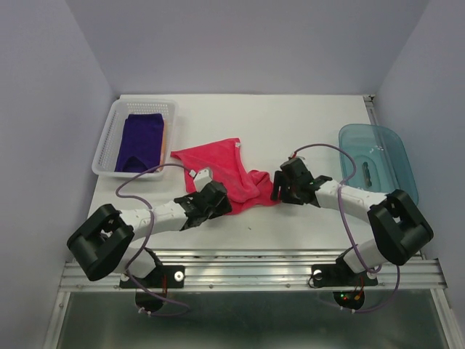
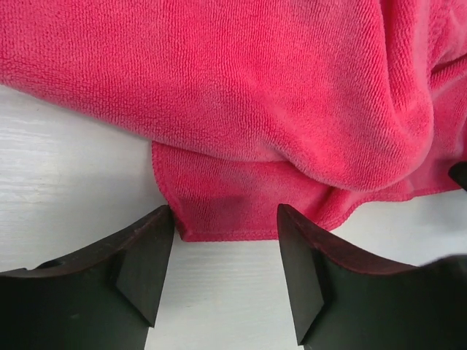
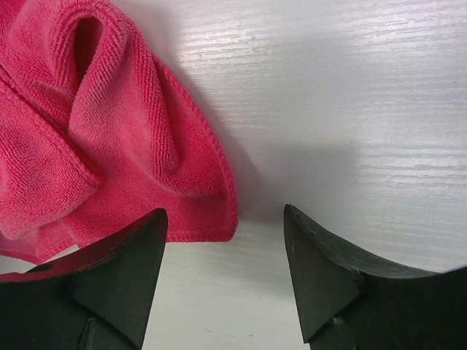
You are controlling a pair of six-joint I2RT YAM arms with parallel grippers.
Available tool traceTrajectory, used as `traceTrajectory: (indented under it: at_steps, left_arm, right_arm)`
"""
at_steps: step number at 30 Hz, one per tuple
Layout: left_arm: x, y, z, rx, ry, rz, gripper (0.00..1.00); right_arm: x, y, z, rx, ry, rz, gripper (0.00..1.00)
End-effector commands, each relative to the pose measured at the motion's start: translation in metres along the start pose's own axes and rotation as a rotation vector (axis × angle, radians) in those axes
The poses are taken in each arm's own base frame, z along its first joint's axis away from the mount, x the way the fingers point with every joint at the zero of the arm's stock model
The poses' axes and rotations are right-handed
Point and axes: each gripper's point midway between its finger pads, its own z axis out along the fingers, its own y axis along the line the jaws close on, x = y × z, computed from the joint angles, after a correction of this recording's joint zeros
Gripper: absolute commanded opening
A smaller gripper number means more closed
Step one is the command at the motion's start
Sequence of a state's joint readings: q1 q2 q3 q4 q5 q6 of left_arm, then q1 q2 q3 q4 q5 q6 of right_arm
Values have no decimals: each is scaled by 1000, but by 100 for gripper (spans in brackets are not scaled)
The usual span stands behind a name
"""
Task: Fold and stack the towels
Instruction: Flatten out the crumpled towel
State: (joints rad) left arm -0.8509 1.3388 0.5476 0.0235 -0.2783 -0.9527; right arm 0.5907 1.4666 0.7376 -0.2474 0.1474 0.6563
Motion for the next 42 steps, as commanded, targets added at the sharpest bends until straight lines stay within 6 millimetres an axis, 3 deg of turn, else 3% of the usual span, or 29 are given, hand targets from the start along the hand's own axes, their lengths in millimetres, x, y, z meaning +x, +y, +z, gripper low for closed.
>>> traceTrajectory:
  at_steps: [1,3,4,6,7,8,9,12,18,19,20,24,27,31,33,34,36,37,40,42]
  left_arm:
    - [18,33,6,-147,51,12,64]
    - [20,35,6,-159,57,13,58]
    - [21,37,8,-166,62,11,43]
    - [22,36,9,-168,67,17,33]
    - [22,35,9,-171,67,19,10]
    - [22,37,9,-179,73,24,0]
    - [22,36,9,-178,74,29,0]
    - [23,36,7,-178,70,43,0]
    - [20,27,-3,-112,45,54,0]
    - [17,23,-8,-88,28,50,0]
    - [14,22,-12,-75,13,46,0]
    - [-4,4,-36,47,-63,40,0]
    - [-27,-21,-65,187,-138,28,0]
    - [-66,-63,-120,423,-256,25,0]
    - [-92,-80,-151,500,-337,36,0]
    - [-108,-90,-170,534,-379,26,0]
    - [-131,-104,-201,593,-447,22,0]
    - [-133,-103,-202,594,-457,26,0]
    - [-165,-122,-248,670,-542,2,0]
    - [-176,-136,-271,741,-571,20,0]
  right_arm:
    - [-1,7,2,-30,-24,9,70]
    - [1,6,2,-30,-19,9,69]
    - [1,5,2,-30,-19,11,67]
    - [5,3,2,-28,-15,13,63]
    - [5,2,2,-26,-17,14,61]
    - [7,1,2,-23,-14,15,59]
    - [7,1,2,-21,-13,16,59]
    - [10,4,2,-46,-5,14,40]
    - [12,14,5,-91,13,-7,19]
    - [10,18,5,-110,6,-13,6]
    - [7,20,3,-118,-6,-15,1]
    - [-10,33,-10,-168,-75,-33,1]
    - [-27,54,-36,-279,-146,-41,1]
    - [-55,89,-92,-492,-255,-32,1]
    - [-70,101,-131,-589,-325,-22,1]
    - [-82,107,-161,-646,-387,-18,1]
    - [-98,110,-193,-681,-457,2,1]
    - [-100,108,-204,-696,-480,2,1]
    - [-125,108,-267,-776,-632,19,1]
    - [-132,107,-293,-808,-686,20,1]
